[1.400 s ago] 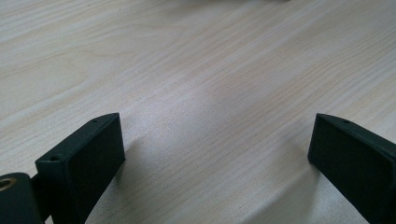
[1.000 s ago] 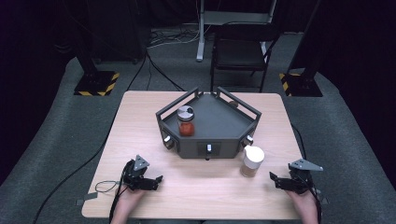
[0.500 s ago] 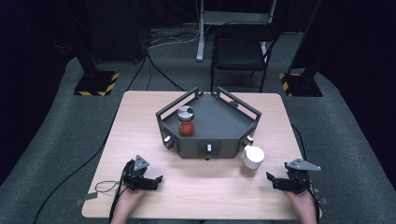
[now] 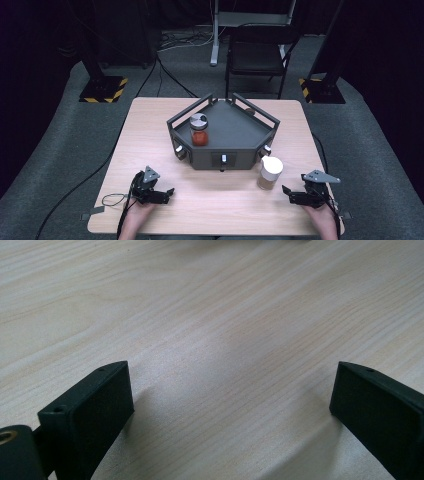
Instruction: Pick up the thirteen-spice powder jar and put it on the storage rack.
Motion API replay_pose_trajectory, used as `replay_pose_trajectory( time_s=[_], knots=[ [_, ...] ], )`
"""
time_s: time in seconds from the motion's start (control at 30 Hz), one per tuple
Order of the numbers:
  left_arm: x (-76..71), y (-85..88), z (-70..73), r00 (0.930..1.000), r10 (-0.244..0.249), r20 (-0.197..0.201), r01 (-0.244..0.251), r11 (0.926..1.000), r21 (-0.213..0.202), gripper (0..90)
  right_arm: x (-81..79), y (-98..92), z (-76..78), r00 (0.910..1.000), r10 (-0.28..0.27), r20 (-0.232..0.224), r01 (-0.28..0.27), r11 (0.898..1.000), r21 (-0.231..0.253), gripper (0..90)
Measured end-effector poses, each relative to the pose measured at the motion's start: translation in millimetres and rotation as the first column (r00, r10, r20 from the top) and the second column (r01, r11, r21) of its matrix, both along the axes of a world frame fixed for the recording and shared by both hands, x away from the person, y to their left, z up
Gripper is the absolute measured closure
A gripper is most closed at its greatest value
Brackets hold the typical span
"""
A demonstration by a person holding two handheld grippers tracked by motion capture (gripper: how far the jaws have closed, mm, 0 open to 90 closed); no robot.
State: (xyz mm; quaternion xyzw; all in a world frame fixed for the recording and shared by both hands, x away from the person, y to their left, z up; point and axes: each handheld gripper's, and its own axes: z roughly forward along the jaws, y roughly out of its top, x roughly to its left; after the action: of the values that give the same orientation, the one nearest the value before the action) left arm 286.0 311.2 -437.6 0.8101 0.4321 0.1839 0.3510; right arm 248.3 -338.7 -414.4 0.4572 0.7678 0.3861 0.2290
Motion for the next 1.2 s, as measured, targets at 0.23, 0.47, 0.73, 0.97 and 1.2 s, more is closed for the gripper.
replay_pose_trajectory(
  time_s=[0.23,0.47,0.73,0.97,1.2],
  knots=[
    [0.0,0.0,0.0,1.0,0.0,0.0,0.0,1.0,0.0,3.4,0.3,2.3,0.9,0.9998,0.02,0.003,-0.02,1.0,0.001,8.6],
    [0.0,0.0,0.0,1.0,0.0,0.0,0.0,1.0,0.0,3.4,0.3,4.2,1.1,0.9993,0.037,0.006,-0.037,0.999,0.003,8.6],
    [0.0,0.0,0.0,1.0,0.0,0.0,0.0,1.0,0.0,3.4,0.9,6.1,1.1,0.9987,0.05,0.006,-0.05,0.999,0.003,8.6],
    [0.0,0.0,0.0,1.0,0.0,0.0,0.0,1.0,0.0,3.4,1.3,8.4,1.4,0.998,0.063,0.008,-0.063,0.998,0.002,8.8],
    [0.0,0.0,0.0,1.0,0.0,0.0,0.0,1.0,0.0,3.4,1.8,9.6,1.1,0.9974,0.071,0.006,-0.071,0.997,-0.001,9.0]
  ],
)
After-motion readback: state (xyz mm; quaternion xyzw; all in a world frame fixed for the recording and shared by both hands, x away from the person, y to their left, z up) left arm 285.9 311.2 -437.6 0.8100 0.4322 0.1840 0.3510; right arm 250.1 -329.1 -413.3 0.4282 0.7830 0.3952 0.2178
